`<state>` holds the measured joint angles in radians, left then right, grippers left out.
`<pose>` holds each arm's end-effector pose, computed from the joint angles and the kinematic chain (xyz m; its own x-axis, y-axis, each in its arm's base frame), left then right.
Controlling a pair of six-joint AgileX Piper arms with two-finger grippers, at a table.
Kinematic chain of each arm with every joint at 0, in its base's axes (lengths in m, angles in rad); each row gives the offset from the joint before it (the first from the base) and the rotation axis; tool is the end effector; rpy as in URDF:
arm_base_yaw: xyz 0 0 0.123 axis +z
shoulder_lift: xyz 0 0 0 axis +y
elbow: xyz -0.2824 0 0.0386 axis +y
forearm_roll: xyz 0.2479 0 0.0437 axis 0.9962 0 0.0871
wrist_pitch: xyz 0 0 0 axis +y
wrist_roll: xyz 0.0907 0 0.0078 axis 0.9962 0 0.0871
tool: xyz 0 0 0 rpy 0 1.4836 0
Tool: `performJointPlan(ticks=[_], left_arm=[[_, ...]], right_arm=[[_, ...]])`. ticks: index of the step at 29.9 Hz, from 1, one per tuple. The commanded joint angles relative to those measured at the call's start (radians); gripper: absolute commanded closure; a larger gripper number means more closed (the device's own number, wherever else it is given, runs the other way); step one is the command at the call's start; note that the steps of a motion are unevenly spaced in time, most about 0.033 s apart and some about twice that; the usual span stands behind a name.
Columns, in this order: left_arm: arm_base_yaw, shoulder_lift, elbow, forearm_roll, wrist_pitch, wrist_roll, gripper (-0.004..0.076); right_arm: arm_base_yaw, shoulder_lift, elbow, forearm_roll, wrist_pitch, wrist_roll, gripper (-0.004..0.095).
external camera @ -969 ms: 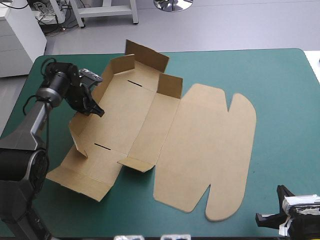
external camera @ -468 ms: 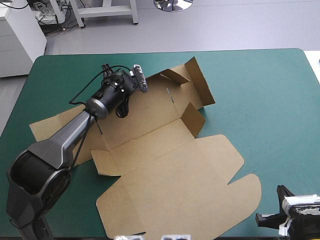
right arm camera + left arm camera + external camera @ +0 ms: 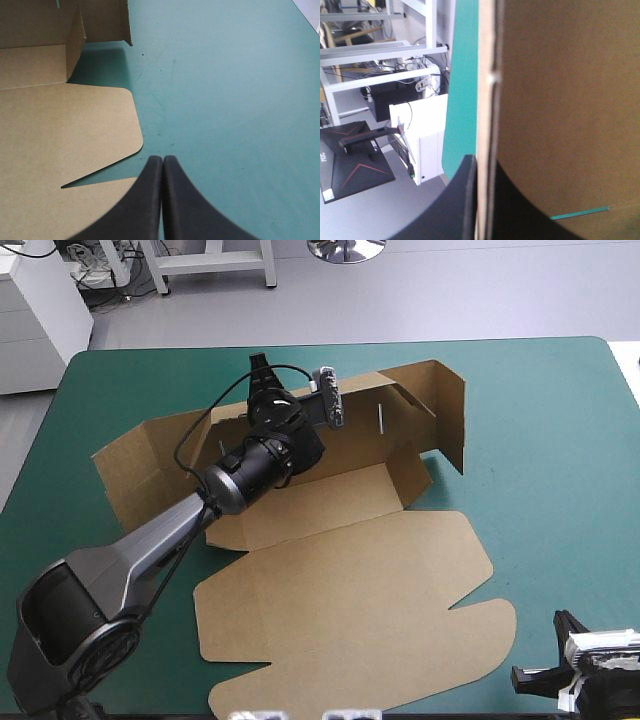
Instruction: Fold the box
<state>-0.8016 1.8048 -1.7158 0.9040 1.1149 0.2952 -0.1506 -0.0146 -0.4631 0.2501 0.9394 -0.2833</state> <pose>0.3200 -0.2382 0.3596 -0.2305 0.9726 -0.0304 0.5355 0.1528 0.8306 0.0033 0.0179 0.2788 -0.3396 -0.0805 -0.9371 -0.0839 0.9950 -0.0551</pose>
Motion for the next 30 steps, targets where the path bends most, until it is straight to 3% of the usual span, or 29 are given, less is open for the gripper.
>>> performJointPlan(ticks=[1,11,19,30], left_arm=[[-0.069,-0.081,-0.032,0.125,-0.015,-0.061,0.0734],[-0.193,-0.140,0.060,0.161,0.000,-0.110,0.0734],[-0.279,-0.229,0.318,0.405,-0.007,-0.365,0.0734],[-0.367,-0.238,0.489,0.643,-0.012,-0.609,0.0734]], right_arm=[[-0.002,-0.028,-0.029,0.006,-0.067,-0.002,0.0921],[-0.002,-0.028,-0.029,0.003,-0.067,-0.002,0.0921],[-0.002,-0.028,-0.029,0.001,-0.067,0.012,0.0921],[-0.002,-0.028,-0.029,-0.001,-0.064,0.024,0.0920]])
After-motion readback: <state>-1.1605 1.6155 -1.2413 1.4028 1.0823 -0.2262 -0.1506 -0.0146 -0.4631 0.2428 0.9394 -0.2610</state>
